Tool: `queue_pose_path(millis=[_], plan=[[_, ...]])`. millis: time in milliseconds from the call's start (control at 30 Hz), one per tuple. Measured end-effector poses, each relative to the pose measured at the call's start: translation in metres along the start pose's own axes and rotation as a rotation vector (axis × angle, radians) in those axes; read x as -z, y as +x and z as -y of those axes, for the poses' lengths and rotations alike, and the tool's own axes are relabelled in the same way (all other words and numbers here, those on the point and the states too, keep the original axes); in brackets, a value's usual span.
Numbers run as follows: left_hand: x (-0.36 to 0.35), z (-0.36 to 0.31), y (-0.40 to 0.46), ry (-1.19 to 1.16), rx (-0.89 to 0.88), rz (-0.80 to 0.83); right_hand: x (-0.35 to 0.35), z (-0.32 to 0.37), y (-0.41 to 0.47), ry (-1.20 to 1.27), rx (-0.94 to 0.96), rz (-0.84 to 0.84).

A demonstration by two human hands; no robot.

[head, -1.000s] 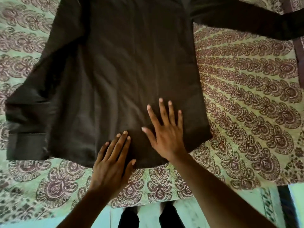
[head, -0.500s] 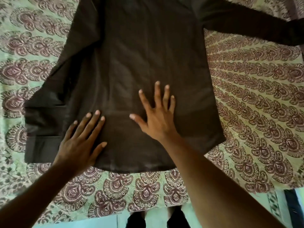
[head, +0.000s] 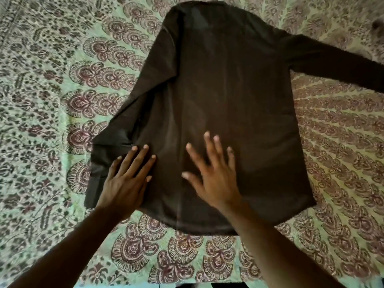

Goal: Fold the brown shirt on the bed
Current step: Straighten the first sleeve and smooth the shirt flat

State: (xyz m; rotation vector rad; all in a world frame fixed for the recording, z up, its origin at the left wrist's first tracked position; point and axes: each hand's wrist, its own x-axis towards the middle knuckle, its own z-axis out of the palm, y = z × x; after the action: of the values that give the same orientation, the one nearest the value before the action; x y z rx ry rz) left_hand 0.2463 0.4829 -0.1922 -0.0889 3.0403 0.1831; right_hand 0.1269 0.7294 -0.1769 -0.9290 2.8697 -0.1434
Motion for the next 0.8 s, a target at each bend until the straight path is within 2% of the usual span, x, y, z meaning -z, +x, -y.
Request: queue_pose_path(millis=[67,133,233,333,433,500,567,633,733,800], plan=[[0.000,0.008,0.001,-0.007,0.006,-0.001,-0.004,0.001,0.033,-0.012,-0.154,0.001],[-0.001,0.016,-0.001,-0.032,0.018,-0.006,-0.014,0.014,0.050,-0.015,-0.144,0.042],[-0.003,0.024,-0.001,-0.105,0.075,-0.037,-0.028,0.049,0.039,-0.017,0.036,0.083],[-0.001,0.031,0.006,-0.179,0.202,-0.071,-0.036,0.079,-0.005,0.014,0.302,0.152],[0.008,0.033,0.025,-0.167,0.176,-0.091,-0.034,0.079,-0.029,0.046,0.567,0.224],[0.014,0.032,0.042,-0.145,0.150,-0.109,-0.027,0.065,-0.016,0.077,0.632,0.173],[0.019,0.028,0.061,-0.128,0.116,-0.137,-0.019,0.044,0.015,0.083,0.468,0.033],[0.019,0.028,0.083,-0.122,0.063,-0.154,-0.013,0.019,0.059,0.041,0.172,-0.057],[0.014,0.028,0.116,-0.064,-0.057,-0.132,-0.012,0.001,0.112,-0.009,-0.175,0.021],[0.010,0.030,0.138,-0.007,-0.098,-0.116,-0.017,0.012,0.113,-0.023,-0.190,0.082]])
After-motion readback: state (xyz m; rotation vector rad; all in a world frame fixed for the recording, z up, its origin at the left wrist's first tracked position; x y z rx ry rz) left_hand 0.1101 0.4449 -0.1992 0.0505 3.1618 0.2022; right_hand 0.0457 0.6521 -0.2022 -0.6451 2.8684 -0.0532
